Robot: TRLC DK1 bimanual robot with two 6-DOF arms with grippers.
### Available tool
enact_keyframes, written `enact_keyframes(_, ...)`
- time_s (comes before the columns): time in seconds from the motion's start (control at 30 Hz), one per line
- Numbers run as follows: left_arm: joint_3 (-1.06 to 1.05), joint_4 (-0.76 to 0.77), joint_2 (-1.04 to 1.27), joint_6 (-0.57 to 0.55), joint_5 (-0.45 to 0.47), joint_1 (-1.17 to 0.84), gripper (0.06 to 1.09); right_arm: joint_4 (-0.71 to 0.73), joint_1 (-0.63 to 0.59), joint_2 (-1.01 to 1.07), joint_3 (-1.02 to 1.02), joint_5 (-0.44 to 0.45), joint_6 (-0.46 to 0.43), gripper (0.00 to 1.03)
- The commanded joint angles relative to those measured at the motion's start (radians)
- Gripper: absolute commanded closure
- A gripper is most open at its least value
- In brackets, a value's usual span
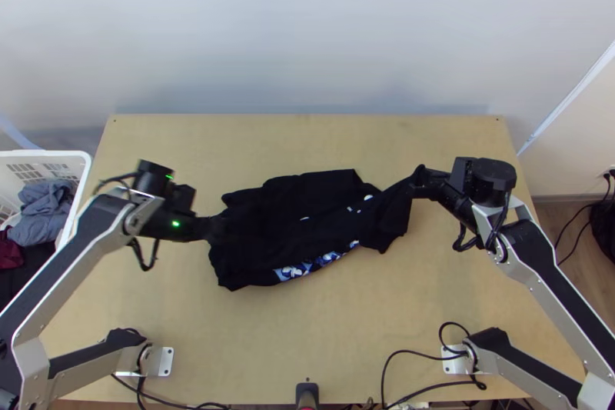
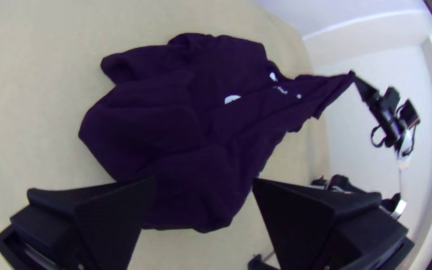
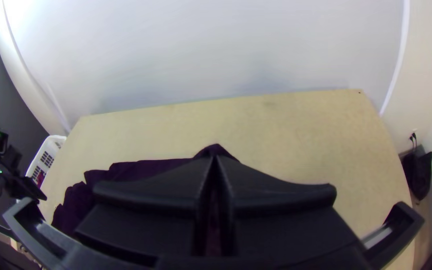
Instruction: Fold the t-shirt
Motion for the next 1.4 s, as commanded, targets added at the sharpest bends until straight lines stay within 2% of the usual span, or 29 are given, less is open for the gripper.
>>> enact_keyframes(0.0, -0.064, -0.047, -0.022, 0.006, 0.085, 0.087, 0.28, 0.018, -0.009, 0.007, -0.019, 0.006, 0.027, 0.99)
enact_keyframes(0.23, -0.188, -0.089, -0.011, 0.045, 0.088, 0.168, 0.32, 0.030, -0.006, 0.020, -0.021, 0.006, 0.030, 0.99)
enact_keyframes(0.53, -0.271, -0.093, 0.022, 0.022, 0.081, 0.180, 0.32, 0.052, 0.003, 0.027, -0.021, 0.006, 0.041, 0.99)
enact_keyframes(0.77, -0.303, -0.003, 0.085, 0.002, 0.059, 0.179, 0.35, 0.052, 0.001, 0.024, -0.027, 0.006, 0.042, 0.99)
enact_keyframes(0.83, -0.303, 0.031, 0.110, -0.003, 0.059, 0.179, 0.43, 0.052, 0.001, 0.020, -0.028, 0.006, 0.051, 0.99)
enact_keyframes(0.93, -0.305, 0.080, 0.144, -0.014, 0.059, 0.183, 0.46, 0.052, 0.000, 0.016, -0.030, 0.006, 0.051, 0.99)
enact_keyframes(1.37, -0.294, 0.151, 0.242, -0.014, 0.061, 0.199, 0.46, 0.073, -0.005, 0.025, -0.030, 0.006, 0.053, 0.99)
